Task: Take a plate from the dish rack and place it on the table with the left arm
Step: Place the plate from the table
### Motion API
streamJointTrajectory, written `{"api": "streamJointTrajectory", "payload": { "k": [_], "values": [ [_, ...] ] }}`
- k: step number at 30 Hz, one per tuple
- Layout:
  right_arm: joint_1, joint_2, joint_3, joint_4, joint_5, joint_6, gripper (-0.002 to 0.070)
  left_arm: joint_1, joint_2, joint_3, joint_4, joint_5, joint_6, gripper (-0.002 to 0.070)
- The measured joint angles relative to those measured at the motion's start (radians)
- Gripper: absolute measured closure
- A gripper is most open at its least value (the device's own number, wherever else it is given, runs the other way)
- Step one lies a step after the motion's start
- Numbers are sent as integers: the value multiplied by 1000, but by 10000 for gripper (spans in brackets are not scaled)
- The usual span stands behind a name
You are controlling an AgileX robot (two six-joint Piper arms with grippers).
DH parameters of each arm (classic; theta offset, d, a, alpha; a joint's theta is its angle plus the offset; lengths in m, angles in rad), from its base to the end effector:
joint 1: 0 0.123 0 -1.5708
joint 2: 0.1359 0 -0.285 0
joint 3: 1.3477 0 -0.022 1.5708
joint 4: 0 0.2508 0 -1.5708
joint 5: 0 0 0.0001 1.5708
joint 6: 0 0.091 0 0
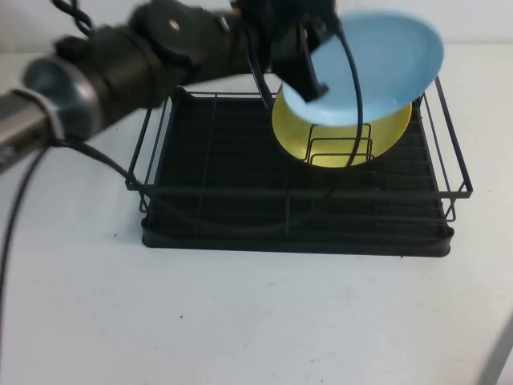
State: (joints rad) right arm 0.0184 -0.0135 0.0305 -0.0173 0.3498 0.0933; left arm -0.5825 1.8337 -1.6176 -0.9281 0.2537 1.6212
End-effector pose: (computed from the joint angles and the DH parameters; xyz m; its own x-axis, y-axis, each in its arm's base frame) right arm 0.0532 0.0004 0.1721 -0.2760 0.0719 -0.9585 0.0086 0.9973 0.0723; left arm 0.3638 -0.2617 0.3503 0.2786 0.5800 -0.7655 0.6832 0.4405 0.5824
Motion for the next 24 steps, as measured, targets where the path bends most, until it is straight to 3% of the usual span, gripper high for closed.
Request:
{"api": "streamJointTrajectory", "payload": {
  "k": [6,9,13,15,19,24],
  "values": [
    [0,0,0,0,0,0,694,2,-228,0,9,123,-223,626],
    [0,0,0,0,0,0,694,30,-330,-4,50,328,-470,626],
    [0,0,0,0,0,0,694,127,-383,1,109,731,-788,626],
    [0,0,0,0,0,0,694,163,-384,66,115,873,-831,626],
    [0,0,0,0,0,0,694,170,-413,339,86,942,-823,626],
    [0,0,0,0,0,0,694,170,-468,697,56,744,-802,626]
  ]
}}
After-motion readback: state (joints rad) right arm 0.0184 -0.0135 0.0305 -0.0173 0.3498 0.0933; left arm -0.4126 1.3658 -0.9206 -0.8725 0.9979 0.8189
